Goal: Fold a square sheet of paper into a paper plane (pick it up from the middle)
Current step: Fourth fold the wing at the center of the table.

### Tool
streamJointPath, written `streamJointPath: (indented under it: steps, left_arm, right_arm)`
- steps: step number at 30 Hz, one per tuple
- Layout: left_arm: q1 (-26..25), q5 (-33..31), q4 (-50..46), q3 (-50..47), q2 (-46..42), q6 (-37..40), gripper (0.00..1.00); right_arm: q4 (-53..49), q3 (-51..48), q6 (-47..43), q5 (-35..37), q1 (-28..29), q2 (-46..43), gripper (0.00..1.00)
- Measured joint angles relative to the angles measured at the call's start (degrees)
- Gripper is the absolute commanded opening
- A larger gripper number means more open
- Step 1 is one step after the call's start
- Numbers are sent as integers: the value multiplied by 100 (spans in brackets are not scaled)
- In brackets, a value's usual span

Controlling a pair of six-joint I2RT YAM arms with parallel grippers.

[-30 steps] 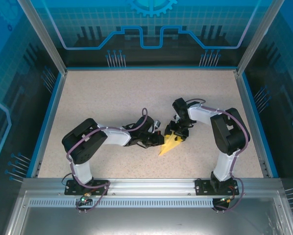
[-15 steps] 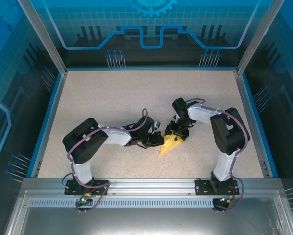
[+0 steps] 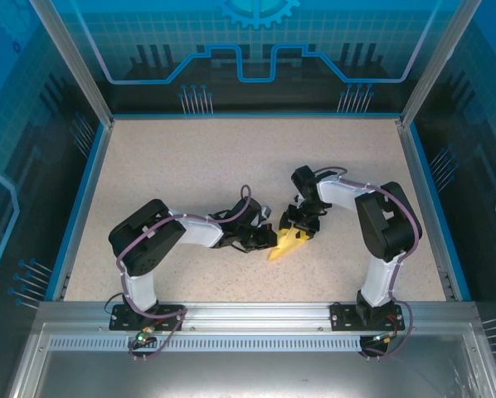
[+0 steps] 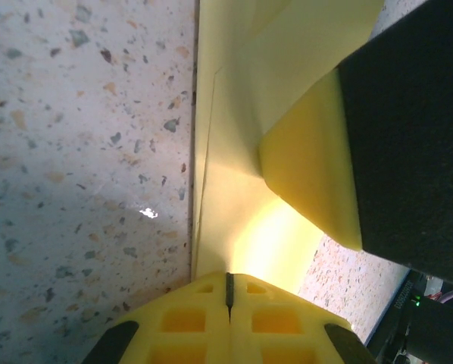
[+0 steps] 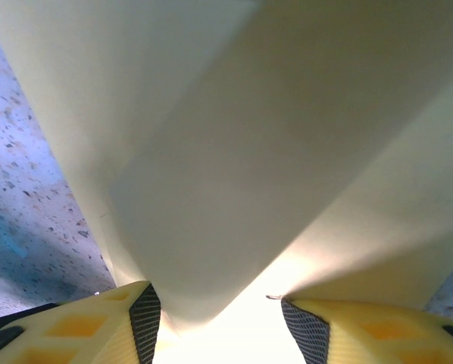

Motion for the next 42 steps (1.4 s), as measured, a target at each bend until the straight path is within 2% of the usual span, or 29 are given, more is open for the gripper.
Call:
streamJointPath:
  steps: [18, 26, 33, 42]
  left_arm:
    - [-20, -2, -326, 109, 4, 24, 0]
    - [-26, 0, -549, 212, 15, 52, 0]
    - [-35, 0, -756, 341, 48, 170, 0]
    - [-50, -2, -828, 398, 66, 197, 0]
  right_arm:
    - [-35, 22, -17, 39, 35, -90, 54]
    - [367, -304, -166, 177, 116, -758, 56]
    - [619, -431, -286, 291, 111, -1832, 56]
    - [776, -660, -310, 293, 111, -1340, 54]
